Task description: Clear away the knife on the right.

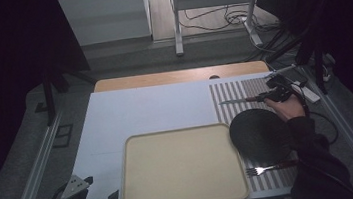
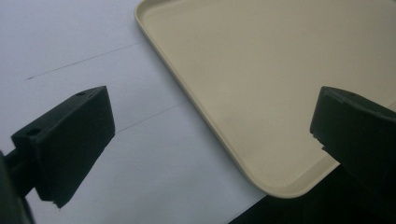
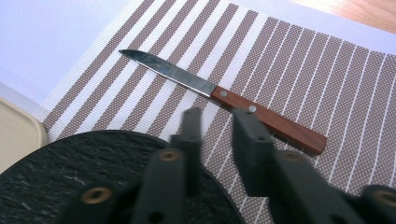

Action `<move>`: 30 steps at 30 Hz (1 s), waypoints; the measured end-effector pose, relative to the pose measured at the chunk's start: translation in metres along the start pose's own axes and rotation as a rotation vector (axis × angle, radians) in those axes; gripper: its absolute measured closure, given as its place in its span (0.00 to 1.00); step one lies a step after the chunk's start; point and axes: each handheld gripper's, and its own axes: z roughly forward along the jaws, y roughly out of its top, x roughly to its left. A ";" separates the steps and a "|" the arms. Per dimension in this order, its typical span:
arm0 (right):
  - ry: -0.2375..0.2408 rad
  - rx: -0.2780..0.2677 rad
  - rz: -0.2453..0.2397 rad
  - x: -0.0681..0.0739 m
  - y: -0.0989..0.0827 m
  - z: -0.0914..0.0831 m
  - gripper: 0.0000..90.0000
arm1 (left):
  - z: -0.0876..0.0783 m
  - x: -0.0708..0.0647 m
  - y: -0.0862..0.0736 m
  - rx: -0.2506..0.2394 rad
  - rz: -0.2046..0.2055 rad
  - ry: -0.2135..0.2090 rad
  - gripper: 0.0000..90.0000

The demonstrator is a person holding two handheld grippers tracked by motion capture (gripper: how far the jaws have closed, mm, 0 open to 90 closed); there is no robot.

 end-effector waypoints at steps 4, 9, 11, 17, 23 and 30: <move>-0.015 0.018 -0.012 -0.004 0.003 0.007 1.00 | 0.000 0.000 0.000 0.001 0.001 0.000 0.00; -0.044 0.049 -0.006 -0.008 0.007 0.015 1.00 | 0.000 0.000 0.000 0.002 0.002 0.001 0.00; -0.064 0.053 0.004 -0.013 0.010 0.021 1.00 | 0.000 0.000 0.000 0.003 0.003 0.002 0.00; -0.112 0.063 0.019 -0.026 0.013 0.033 1.00 | 0.001 -0.001 0.000 0.005 0.005 0.004 0.00; -0.153 0.080 0.061 -0.051 0.011 0.048 1.00 | 0.001 -0.001 0.000 0.008 0.006 0.007 0.00; -0.165 0.106 0.070 -0.061 0.008 0.056 1.00 | 0.000 -0.001 0.000 0.011 0.004 0.011 0.00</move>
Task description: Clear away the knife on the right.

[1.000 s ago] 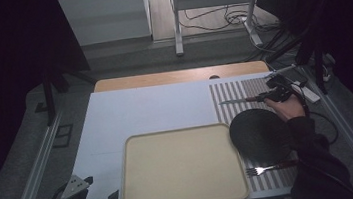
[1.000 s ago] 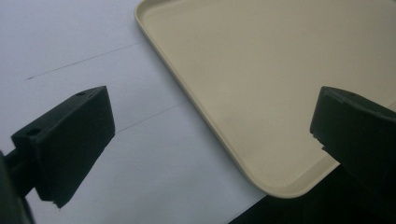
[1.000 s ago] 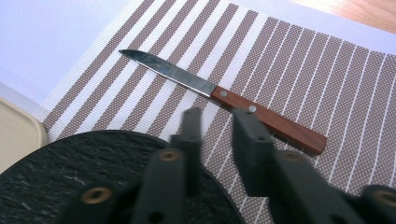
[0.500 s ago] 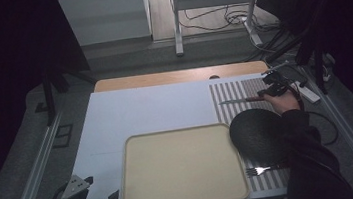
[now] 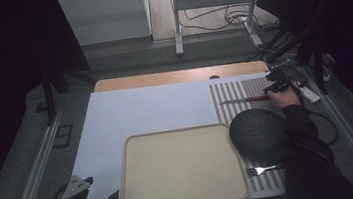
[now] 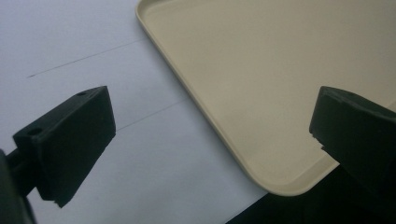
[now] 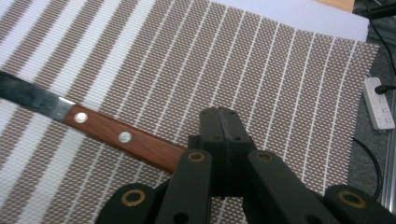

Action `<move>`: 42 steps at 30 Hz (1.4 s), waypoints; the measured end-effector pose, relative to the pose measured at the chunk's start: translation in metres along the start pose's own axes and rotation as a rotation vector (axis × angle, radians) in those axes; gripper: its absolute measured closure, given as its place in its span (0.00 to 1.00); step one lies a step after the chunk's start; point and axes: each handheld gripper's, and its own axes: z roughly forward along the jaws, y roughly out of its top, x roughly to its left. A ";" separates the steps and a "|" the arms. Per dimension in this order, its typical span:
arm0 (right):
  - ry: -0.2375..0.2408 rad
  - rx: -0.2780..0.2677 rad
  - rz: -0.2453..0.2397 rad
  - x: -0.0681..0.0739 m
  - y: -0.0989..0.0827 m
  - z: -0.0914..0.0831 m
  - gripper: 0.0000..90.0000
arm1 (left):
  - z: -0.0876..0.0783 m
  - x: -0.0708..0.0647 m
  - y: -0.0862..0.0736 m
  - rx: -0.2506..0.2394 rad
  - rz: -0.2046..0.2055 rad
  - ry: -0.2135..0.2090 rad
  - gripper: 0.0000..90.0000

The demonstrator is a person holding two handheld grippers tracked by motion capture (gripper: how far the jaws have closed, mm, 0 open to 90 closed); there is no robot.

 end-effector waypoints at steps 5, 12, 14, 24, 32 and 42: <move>0.007 0.022 -0.002 0.000 -0.004 0.004 1.00 | 0.000 -0.001 0.000 0.001 0.003 0.003 0.00; 0.028 0.035 -0.016 0.006 -0.012 -0.002 1.00 | -0.001 -0.001 -0.001 0.001 0.007 0.003 0.00; 0.031 0.040 -0.022 0.008 -0.015 -0.004 1.00 | -0.001 -0.001 -0.001 0.000 0.007 0.003 0.00; 0.060 0.056 -0.042 0.020 -0.026 -0.014 1.00 | -0.001 -0.001 0.000 0.000 0.011 0.004 0.00; 0.073 0.068 -0.047 0.025 -0.031 -0.018 1.00 | 0.000 -0.002 0.000 0.003 0.019 0.006 0.00; 0.055 0.003 -0.045 0.023 -0.025 -0.030 0.88 | -0.001 -0.002 0.000 0.001 0.019 0.004 0.01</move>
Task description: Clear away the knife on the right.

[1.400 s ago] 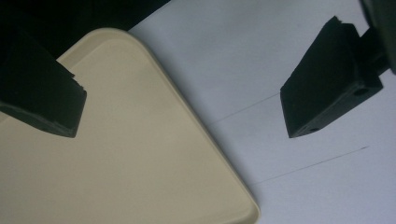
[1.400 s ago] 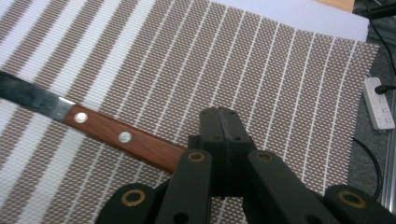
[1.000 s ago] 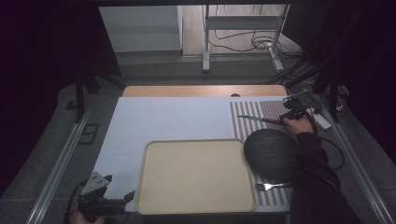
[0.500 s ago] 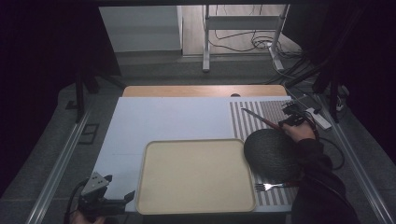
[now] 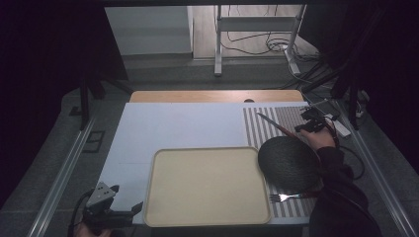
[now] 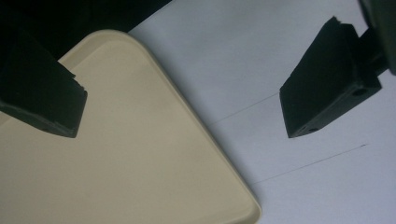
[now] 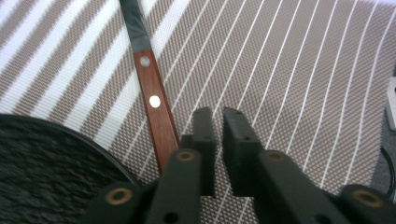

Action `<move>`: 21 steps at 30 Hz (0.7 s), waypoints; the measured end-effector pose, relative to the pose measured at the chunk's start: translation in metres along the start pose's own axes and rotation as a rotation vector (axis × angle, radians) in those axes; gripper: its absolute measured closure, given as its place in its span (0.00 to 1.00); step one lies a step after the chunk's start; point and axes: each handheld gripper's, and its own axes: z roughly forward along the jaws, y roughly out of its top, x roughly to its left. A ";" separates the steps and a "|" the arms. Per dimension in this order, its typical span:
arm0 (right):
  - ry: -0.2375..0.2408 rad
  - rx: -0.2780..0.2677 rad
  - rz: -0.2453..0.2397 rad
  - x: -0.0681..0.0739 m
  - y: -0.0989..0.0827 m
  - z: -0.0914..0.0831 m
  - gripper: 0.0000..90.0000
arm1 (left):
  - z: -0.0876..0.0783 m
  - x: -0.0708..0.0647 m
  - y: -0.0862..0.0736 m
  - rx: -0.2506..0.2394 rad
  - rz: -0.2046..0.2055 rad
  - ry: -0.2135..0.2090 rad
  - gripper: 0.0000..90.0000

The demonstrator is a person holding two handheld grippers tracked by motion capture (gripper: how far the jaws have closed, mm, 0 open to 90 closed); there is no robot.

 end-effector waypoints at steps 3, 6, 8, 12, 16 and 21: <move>-0.001 -0.025 -0.001 0.002 0.004 -0.003 0.77 | 0.000 0.000 0.000 0.000 0.000 0.000 0.01; -0.001 -0.030 -0.006 0.006 0.008 -0.004 0.60 | 0.000 0.000 0.000 0.000 0.002 -0.001 0.01; 0.003 -0.023 -0.012 0.009 0.010 -0.003 0.52 | 0.000 0.000 0.000 0.000 0.002 -0.001 0.01; 0.001 -0.011 -0.017 0.014 0.015 0.000 0.38 | 0.000 0.000 0.000 0.001 0.004 -0.001 0.01; 0.013 -0.012 -0.015 0.017 0.018 0.002 0.29 | 0.000 0.000 0.000 0.002 0.005 -0.001 0.01; 0.014 -0.037 -0.032 0.023 0.025 0.005 0.16 | 0.000 -0.001 0.000 0.004 0.008 0.000 0.01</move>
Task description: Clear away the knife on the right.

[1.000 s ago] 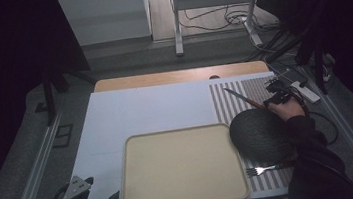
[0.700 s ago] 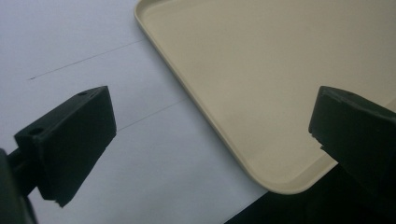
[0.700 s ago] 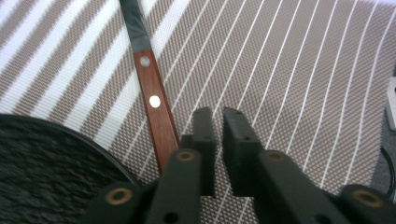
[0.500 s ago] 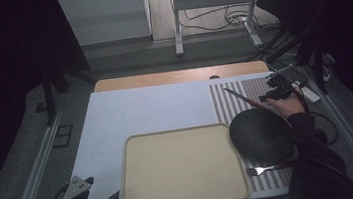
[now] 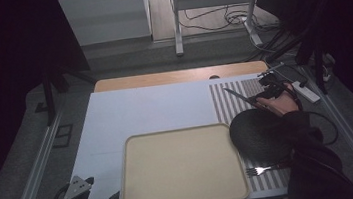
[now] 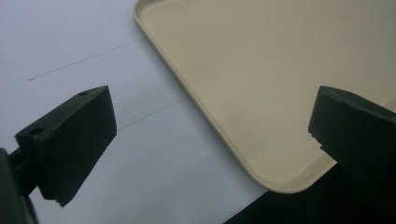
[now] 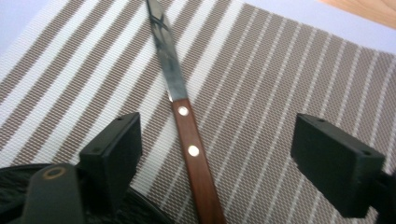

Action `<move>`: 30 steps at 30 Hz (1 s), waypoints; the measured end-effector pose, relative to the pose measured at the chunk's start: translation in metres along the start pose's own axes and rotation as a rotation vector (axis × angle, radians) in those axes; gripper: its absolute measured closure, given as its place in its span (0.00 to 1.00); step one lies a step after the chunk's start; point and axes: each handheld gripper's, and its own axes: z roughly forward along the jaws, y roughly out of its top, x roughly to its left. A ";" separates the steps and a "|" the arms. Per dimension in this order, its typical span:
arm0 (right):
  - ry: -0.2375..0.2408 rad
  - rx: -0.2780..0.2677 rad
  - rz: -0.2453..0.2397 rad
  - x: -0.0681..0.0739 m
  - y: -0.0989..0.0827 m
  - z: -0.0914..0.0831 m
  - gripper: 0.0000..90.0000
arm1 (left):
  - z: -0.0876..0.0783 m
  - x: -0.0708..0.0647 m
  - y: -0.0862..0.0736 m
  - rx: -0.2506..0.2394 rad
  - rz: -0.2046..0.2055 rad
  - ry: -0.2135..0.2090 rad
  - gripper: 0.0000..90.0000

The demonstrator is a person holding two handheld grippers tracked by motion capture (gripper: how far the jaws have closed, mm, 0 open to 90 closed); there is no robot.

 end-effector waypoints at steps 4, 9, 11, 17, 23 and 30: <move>0.014 0.014 -0.023 0.004 0.004 0.003 0.14 | 0.000 0.000 0.000 0.001 0.003 0.001 0.01; 0.008 0.059 -0.053 0.009 0.006 0.016 0.10 | 0.000 0.000 0.000 0.003 0.008 0.001 0.01; 0.007 0.068 -0.054 0.009 0.006 0.018 0.10 | 0.000 -0.001 0.000 0.002 0.008 0.001 0.01; 0.023 0.118 -0.059 0.005 0.001 0.031 0.17 | 0.000 -0.001 0.000 0.003 0.010 0.001 0.01; 0.096 0.109 -0.085 -0.002 -0.001 0.029 0.56 | 0.001 -0.001 0.000 0.007 0.016 0.003 0.01; 0.137 0.100 -0.131 -0.003 0.000 0.028 0.86 | 0.001 -0.002 0.000 0.011 0.019 0.006 0.01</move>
